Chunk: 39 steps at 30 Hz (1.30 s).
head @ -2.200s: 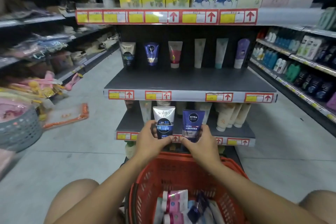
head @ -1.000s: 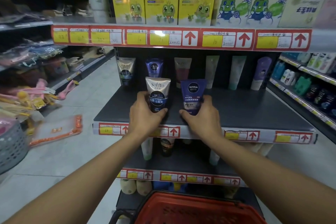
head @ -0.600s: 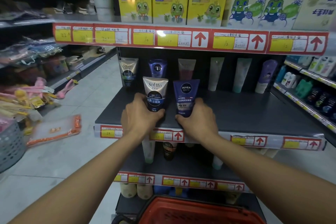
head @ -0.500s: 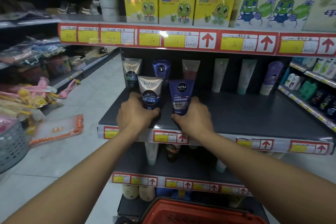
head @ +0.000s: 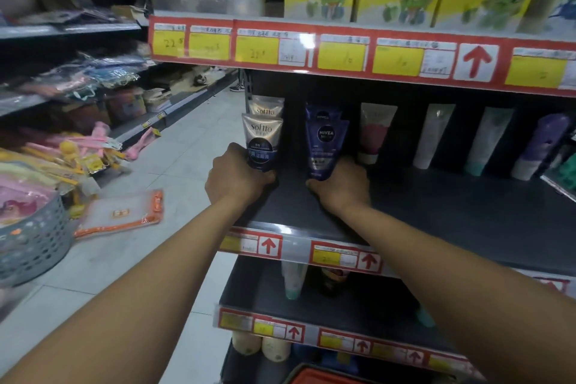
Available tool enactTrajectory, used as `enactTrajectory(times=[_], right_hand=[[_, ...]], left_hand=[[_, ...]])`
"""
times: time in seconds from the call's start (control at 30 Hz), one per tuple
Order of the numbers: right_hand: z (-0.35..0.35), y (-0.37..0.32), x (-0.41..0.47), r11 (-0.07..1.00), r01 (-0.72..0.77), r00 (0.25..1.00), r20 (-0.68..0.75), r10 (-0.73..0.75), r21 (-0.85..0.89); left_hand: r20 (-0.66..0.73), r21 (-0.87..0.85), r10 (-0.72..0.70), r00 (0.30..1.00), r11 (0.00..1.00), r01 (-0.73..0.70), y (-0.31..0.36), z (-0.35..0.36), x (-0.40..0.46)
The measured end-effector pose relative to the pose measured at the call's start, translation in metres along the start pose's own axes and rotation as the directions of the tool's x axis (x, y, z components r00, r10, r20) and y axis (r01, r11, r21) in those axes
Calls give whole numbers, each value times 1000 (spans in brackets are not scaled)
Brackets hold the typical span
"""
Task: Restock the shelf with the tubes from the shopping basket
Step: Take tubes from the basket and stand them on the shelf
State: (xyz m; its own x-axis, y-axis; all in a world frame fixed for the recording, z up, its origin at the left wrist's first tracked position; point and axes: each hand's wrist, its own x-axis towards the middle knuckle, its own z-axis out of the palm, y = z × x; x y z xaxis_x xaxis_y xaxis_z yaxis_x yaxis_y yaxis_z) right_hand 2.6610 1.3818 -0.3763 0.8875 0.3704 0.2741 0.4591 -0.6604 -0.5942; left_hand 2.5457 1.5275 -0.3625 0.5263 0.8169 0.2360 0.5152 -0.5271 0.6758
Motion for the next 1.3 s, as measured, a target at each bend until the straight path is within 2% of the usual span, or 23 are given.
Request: enactTrajectory(times=[0.4, 1.3], right_hand=[[10, -2, 12, 998, 47, 998, -50, -45, 47], [7, -1, 14, 995, 58, 998, -35, -55, 75]], left_hand=[[-26, -9, 66, 997, 998, -67, -12, 19, 21], [-25, 52, 103, 994, 993, -102, -16, 28, 33]])
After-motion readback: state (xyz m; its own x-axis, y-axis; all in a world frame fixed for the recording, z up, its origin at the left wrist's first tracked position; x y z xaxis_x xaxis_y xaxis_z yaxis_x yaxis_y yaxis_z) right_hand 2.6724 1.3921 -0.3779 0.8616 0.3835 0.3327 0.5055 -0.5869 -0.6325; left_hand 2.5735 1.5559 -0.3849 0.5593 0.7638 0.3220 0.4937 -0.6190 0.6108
